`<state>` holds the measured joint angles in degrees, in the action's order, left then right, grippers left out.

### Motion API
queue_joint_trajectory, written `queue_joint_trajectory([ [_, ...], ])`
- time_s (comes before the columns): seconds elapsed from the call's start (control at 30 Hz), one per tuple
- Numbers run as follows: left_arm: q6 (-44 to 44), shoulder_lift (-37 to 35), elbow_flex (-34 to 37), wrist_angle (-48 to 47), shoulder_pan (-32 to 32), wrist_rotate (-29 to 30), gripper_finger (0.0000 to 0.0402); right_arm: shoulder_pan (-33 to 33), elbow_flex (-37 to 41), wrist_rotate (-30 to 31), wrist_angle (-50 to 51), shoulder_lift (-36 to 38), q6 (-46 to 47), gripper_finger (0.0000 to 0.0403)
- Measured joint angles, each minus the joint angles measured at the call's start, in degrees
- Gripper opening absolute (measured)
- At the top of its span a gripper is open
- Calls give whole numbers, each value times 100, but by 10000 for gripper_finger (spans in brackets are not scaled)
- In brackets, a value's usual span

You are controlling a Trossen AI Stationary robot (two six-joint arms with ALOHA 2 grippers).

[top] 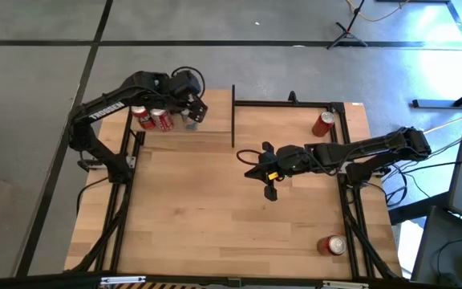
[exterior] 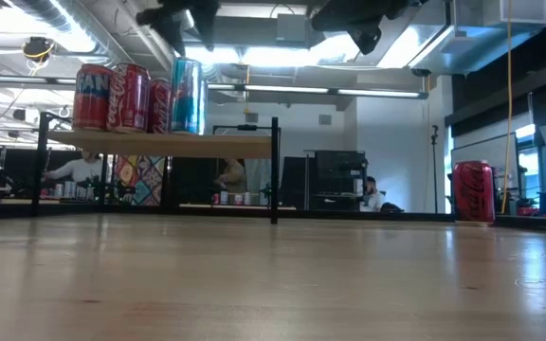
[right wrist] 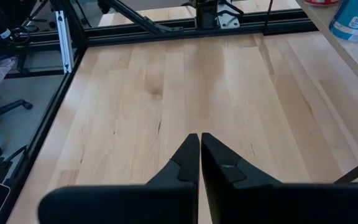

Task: Place canned beverage on shelf
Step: Put the blue soda can on the shelf aligned with the other blue soda can, then put the top red-black soda can on the shelf

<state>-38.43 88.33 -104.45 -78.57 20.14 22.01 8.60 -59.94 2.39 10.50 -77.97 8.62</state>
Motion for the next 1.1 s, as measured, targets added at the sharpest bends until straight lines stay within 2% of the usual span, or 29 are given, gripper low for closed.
queue_joint_trajectory([
  [0.13,322,0,-444,-2,-82,-10,282,0,0,120,-69,0,-87,10],
  [0.33,996,-64,-1001,-21,-215,-9,283,-13,-306,1061,238,0,-339,10],
  [0.5,1693,-362,-961,-30,-393,-187,283,-323,-1258,2128,1651,2,-757,10],
  [0.67,2112,-956,-394,258,-669,-258,283,-1098,-2242,2789,3589,4,-684,10],
  [0.9,2497,-2136,1122,1835,-949,-870,283,-2773,-2640,2776,5482,7,-610,10],
  [1.0,2504,-2469,1651,2371,-959,-1045,283,-3617,-2640,2275,6108,7,-611,27],
  [1.1,2503,-2697,1978,2662,-959,-1082,283,-4410,-2640,1655,6471,4,-688,76],
])
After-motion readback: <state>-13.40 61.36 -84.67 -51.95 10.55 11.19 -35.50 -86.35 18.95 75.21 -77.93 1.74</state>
